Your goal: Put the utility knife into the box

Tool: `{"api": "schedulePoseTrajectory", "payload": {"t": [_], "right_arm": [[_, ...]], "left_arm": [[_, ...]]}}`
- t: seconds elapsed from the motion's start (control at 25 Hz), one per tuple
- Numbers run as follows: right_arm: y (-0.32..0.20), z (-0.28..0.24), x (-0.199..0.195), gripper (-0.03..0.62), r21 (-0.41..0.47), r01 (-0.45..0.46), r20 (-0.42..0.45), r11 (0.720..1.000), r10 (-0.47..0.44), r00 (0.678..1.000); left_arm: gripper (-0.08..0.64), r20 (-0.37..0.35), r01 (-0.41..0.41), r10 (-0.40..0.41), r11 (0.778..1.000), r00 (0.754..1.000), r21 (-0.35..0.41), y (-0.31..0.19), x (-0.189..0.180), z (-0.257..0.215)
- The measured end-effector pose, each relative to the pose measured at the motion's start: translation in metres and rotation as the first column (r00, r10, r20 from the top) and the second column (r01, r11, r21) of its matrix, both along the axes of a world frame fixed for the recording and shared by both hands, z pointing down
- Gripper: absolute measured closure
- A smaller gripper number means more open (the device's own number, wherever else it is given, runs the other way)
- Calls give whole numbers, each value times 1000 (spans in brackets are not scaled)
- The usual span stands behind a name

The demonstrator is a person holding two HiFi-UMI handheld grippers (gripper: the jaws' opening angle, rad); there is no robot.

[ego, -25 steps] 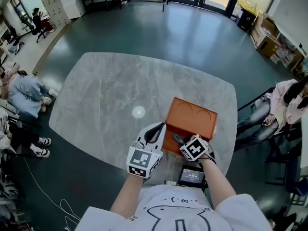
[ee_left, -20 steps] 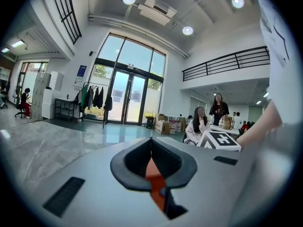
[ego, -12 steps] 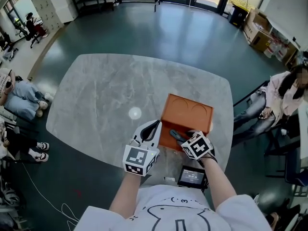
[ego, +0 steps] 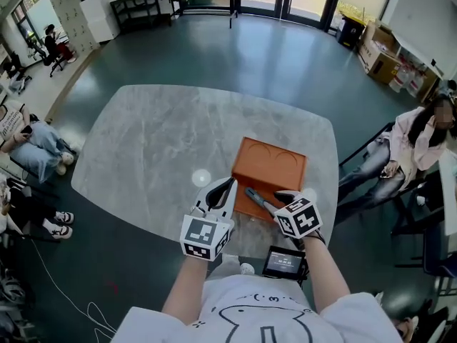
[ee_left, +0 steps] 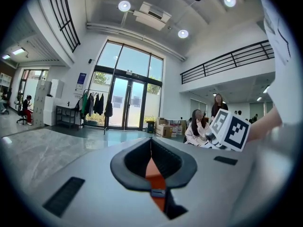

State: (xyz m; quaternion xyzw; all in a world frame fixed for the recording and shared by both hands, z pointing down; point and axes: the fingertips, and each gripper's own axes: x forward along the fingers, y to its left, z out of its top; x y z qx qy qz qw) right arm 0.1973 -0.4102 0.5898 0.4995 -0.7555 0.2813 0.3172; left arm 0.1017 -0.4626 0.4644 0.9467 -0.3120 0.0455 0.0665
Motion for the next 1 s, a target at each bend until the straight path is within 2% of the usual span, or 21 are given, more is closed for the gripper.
{"api": "schedulePoseTrajectory", "payload": {"t": [0.2, 0.4, 0.64, 0.88, 1.0], "right_arm": [[12, -34, 1, 498, 99, -33, 66, 994, 26, 997], [22, -66, 1, 581, 223, -79, 132, 972, 50, 990], [37, -99, -8, 583, 327, -82, 166, 942, 28, 986], [36, -142, -18, 584, 458, -139, 207, 878, 47, 977], [38, -157, -22, 584, 489, -153, 212, 859, 54, 976]], "left_arm": [[545, -6, 31, -31, 999, 999, 27, 21, -2, -15], [545, -11, 61, -60, 997, 998, 50, 35, -7, -25], [545, -16, 69, -68, 994, 998, 88, 51, -13, -42], [545, -31, 49, -45, 989, 999, 137, 50, -22, -64], [545, -35, 36, -31, 988, 999, 149, 50, -24, -74]]}}
